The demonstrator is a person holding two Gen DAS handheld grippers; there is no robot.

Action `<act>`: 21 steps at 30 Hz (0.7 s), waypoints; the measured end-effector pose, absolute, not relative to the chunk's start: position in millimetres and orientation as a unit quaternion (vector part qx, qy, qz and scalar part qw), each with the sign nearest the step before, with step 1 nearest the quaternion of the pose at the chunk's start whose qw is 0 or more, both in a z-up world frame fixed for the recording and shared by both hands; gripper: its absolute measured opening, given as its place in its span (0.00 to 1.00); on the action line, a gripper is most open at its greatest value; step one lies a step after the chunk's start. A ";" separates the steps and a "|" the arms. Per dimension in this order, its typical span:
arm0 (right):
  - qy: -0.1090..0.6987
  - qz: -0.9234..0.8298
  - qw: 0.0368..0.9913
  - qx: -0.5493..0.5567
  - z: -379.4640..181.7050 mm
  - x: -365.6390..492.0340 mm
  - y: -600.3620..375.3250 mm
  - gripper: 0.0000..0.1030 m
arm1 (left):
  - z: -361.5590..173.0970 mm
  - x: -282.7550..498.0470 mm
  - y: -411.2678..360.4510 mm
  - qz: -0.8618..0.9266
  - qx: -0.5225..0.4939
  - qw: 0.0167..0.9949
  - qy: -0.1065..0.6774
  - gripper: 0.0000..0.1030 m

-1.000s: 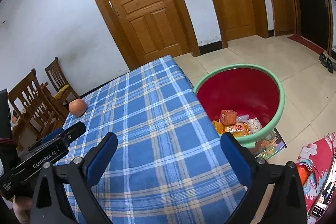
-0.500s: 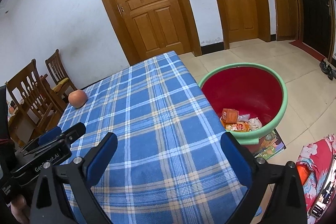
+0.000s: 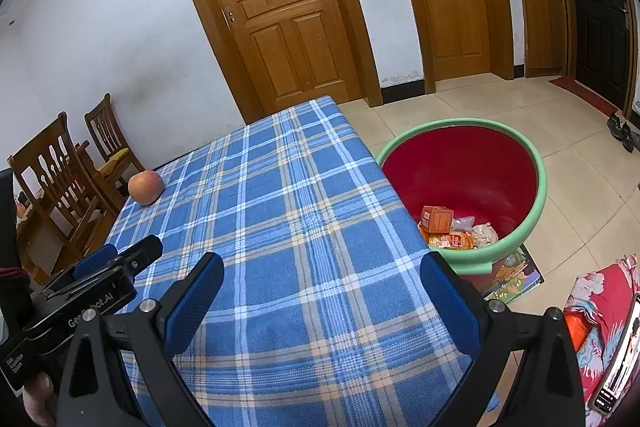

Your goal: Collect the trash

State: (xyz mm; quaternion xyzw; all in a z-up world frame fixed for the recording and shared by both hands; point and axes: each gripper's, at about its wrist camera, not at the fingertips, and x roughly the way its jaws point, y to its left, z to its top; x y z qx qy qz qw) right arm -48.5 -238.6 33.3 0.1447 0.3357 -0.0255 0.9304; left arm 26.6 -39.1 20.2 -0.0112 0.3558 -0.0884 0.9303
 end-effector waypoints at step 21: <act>0.336 -0.026 0.930 0.145 33.8 -48.5 -238.1 0.98 | 20.0 25.6 -38.5 -0.089 -0.014 0.930 0.356 0.77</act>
